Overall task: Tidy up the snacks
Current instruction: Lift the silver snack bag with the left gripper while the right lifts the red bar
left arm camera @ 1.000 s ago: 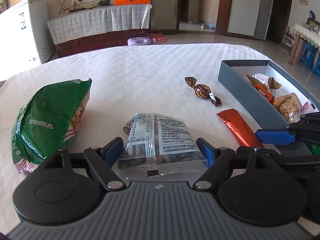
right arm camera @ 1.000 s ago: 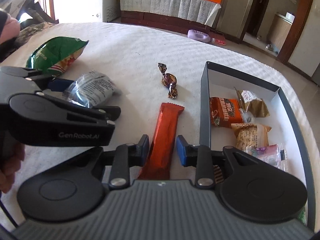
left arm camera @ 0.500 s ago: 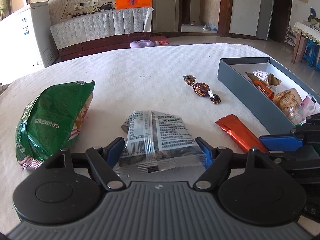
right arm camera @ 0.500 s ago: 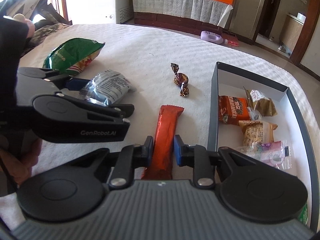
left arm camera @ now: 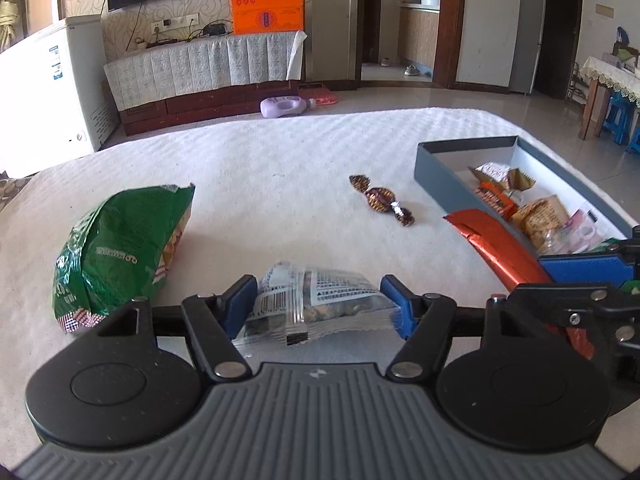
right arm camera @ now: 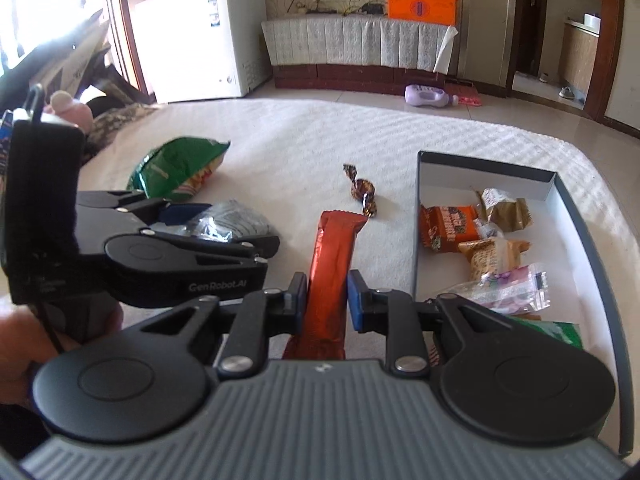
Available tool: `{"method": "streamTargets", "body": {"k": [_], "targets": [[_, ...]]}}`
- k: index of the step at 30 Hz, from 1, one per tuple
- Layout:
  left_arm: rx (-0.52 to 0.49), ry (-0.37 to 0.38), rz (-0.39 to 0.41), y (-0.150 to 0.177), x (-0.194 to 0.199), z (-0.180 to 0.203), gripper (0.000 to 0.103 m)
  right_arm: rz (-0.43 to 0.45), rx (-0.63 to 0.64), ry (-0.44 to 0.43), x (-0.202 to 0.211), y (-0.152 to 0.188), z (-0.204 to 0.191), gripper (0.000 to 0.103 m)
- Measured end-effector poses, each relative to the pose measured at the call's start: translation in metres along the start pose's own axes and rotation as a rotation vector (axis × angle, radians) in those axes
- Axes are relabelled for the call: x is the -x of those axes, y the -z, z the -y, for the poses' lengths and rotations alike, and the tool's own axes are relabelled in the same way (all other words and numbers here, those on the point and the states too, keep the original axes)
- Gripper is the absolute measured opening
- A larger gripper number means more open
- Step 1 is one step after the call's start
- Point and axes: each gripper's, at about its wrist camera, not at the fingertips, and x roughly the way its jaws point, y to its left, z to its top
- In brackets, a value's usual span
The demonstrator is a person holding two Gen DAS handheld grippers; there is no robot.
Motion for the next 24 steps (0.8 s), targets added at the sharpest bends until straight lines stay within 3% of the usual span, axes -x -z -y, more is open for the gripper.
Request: {"method": "streamTargets", "body": {"k": [10, 24], "targets": [[-0.012, -0.005, 0.016, -0.003, 0.01, 0.008, 0.068, 0.04, -0.042, -0.026, 0.021, -0.002, 0.015, 0.025], [-0.018, 0.043, 0.074, -0.013, 0.035, 0.028, 0.066, 0.104, -0.062, -0.033, 0.049, 0.0, 0.021, 0.025]]}}
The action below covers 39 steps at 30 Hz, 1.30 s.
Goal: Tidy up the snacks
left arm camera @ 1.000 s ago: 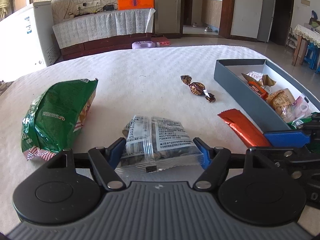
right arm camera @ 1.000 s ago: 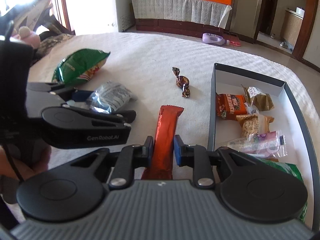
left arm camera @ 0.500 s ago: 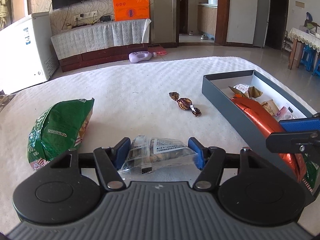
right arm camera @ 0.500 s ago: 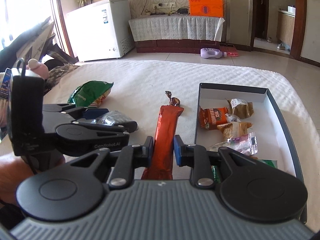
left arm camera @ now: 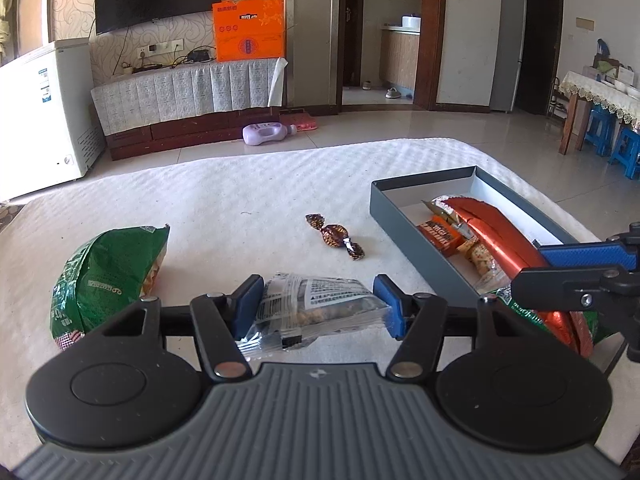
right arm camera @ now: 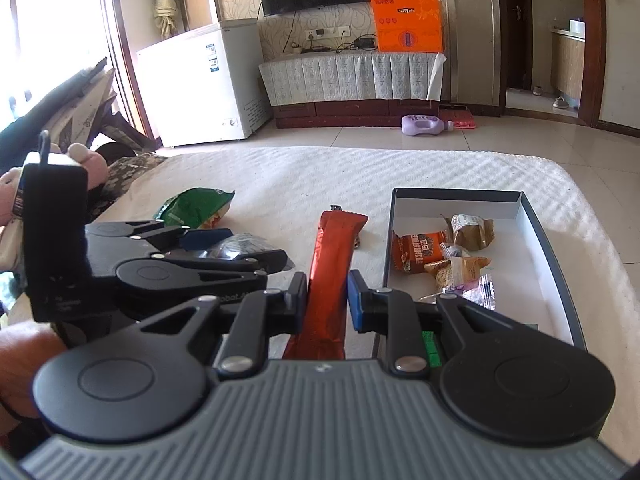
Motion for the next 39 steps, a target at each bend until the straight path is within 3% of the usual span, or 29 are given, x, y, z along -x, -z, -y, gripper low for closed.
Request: {"method": "streamTargets", "body": {"k": [39], "targets": [[-0.018, 0.144, 0.045, -0.034, -0.019, 0.071, 0.066, 0.064, -0.087, 0.076, 0.036, 0.007, 0.064, 0.025]]}}
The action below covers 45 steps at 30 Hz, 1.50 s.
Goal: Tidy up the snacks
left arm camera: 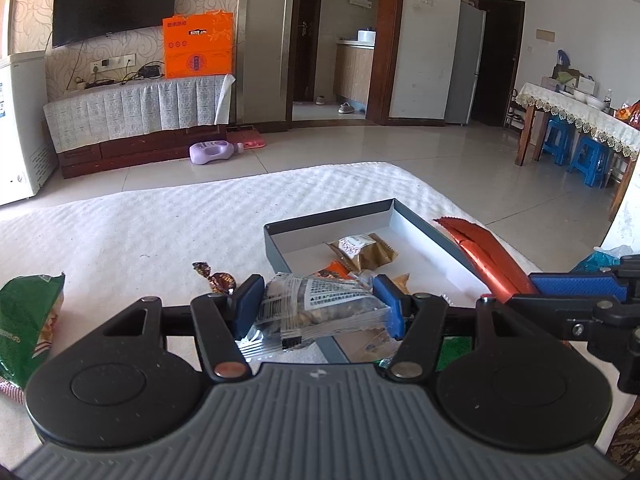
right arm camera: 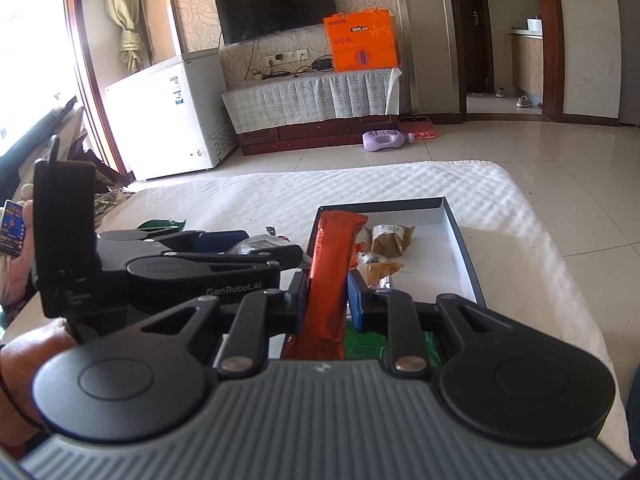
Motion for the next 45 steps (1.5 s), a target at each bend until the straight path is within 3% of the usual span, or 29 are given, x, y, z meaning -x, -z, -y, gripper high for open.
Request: {"method": "streamTargets", "body": {"k": [23, 25, 27, 45], "targets": [[-0.022, 0.012, 0.018, -0.018, -0.04, 0.027, 0.065, 0.002, -0.03, 0.03, 0.005, 0.001, 0.023, 0.025], [-0.023, 0.014, 0.021, -0.019, -0.043, 0.028, 0.062, 0.001, -0.031, 0.03, 0.005, 0.001, 0.023, 0.025], [-0.023, 0.021, 0.017, -0.02, -0.048, 0.03, 0.043, 0.0, -0.032, 0.03, 0.005, 0.001, 0.024, 0.025], [-0.03, 0.05, -0.023, -0.014, -0.086, 0.044, 0.043, -0.016, -0.038, 0.033, 0.005, 0.004, 0.029, 0.025]]}}
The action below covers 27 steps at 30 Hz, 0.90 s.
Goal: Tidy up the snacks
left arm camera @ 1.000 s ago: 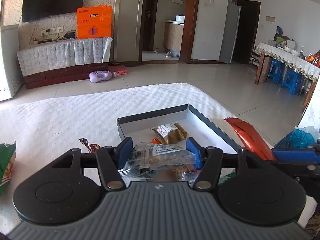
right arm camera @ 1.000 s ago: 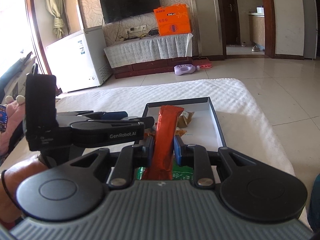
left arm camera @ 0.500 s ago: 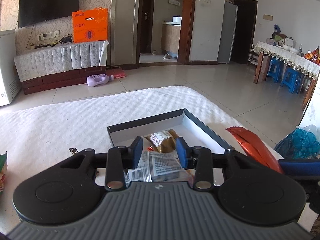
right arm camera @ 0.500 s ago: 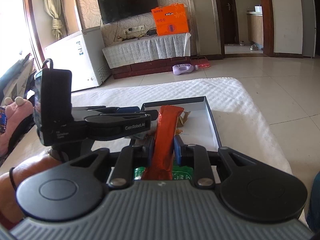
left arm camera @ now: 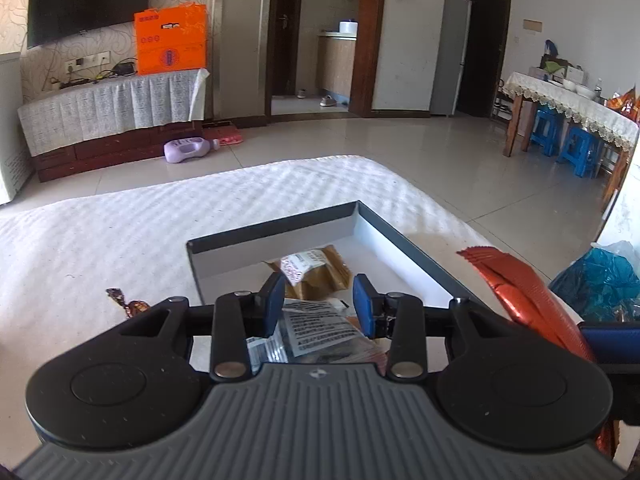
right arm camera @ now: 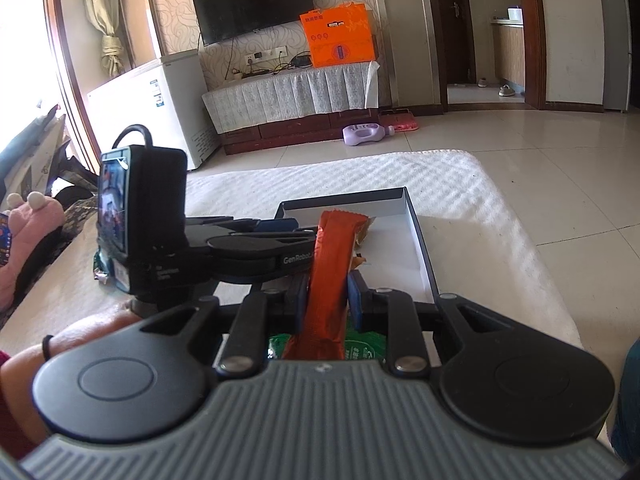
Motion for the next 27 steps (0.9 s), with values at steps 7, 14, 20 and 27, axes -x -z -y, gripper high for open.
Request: {"method": "streamTargets", "body": {"k": [7, 14, 20, 27], "targets": [[-0.008, 0.01, -0.013, 0.0, -0.008, 0.007, 0.044, -0.007, -0.001, 0.007, -0.002, 0.0, 0.002, 0.025], [0.009, 0.013, -0.007, -0.001, -0.004, 0.003, 0.048, -0.004, 0.002, 0.004, -0.004, 0.0, 0.0, 0.025], [0.03, 0.003, 0.004, -0.002, 0.005, -0.006, 0.057, -0.006, -0.003, 0.009, -0.006, 0.002, 0.0, 0.025], [0.055, 0.004, 0.019, -0.004, 0.016, -0.017, 0.057, -0.015, -0.003, 0.011, -0.012, 0.002, -0.006, 0.025]]}}
